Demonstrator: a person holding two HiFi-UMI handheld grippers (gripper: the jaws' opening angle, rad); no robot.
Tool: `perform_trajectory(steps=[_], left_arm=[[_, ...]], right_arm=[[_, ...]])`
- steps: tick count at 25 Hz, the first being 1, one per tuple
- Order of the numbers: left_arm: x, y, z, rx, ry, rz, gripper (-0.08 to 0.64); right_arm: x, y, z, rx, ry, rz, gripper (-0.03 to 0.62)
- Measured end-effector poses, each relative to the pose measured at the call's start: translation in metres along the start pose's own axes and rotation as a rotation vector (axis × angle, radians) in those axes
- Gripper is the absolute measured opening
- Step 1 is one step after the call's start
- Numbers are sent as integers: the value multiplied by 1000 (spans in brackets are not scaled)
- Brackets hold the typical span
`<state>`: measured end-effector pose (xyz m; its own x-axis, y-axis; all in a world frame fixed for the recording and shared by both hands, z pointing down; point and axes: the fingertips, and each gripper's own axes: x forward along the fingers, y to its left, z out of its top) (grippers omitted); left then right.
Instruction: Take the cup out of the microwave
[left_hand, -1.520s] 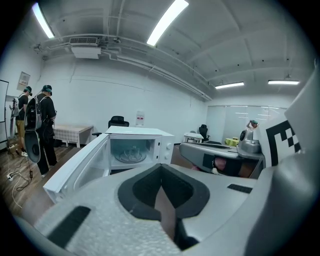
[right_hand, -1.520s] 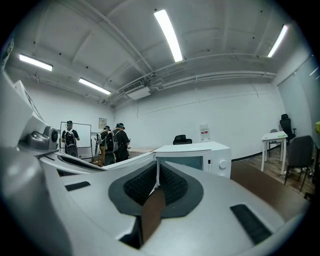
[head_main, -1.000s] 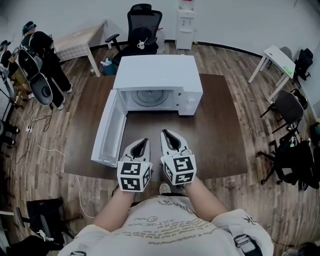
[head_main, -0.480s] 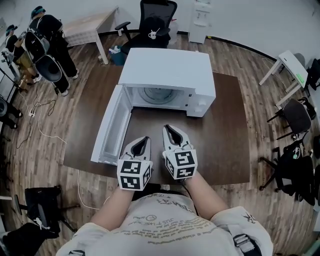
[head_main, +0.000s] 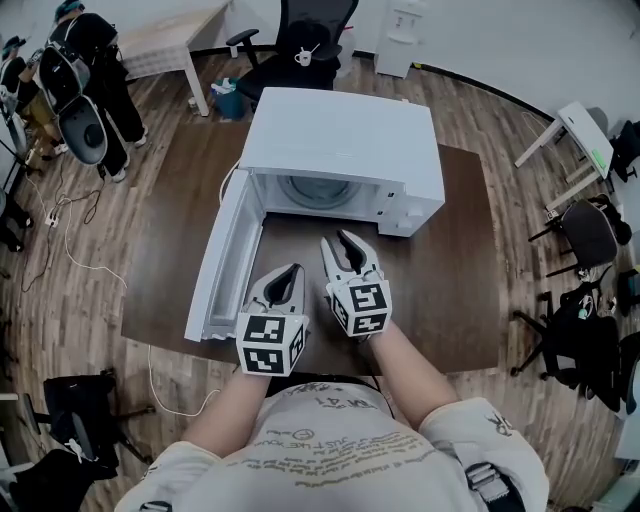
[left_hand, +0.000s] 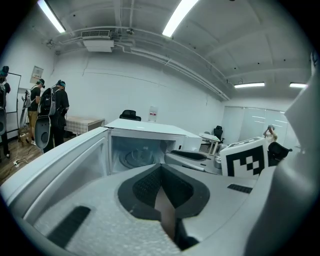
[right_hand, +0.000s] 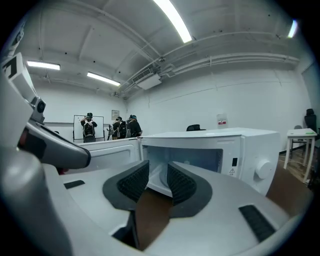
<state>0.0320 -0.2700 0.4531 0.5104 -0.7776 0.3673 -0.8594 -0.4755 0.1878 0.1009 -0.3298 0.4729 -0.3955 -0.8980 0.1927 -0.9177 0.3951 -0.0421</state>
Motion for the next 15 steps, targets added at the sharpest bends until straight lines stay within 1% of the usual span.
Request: perform_trajectory(steps=[4, 7, 10, 15], left_arm=[[15, 13, -5, -15, 0, 0, 14], [25, 19, -8, -19, 0, -2, 14], [32, 23, -9, -17, -3, -1, 14], [37, 32, -23, -35, 20, 8, 14]], right_arm=[[26, -15, -11, -6, 15, -31, 128], [44, -24, -15, -21, 10, -47, 180], [65, -34, -23, -51, 31, -60, 206], [100, -47, -43, -20, 70, -67, 268]])
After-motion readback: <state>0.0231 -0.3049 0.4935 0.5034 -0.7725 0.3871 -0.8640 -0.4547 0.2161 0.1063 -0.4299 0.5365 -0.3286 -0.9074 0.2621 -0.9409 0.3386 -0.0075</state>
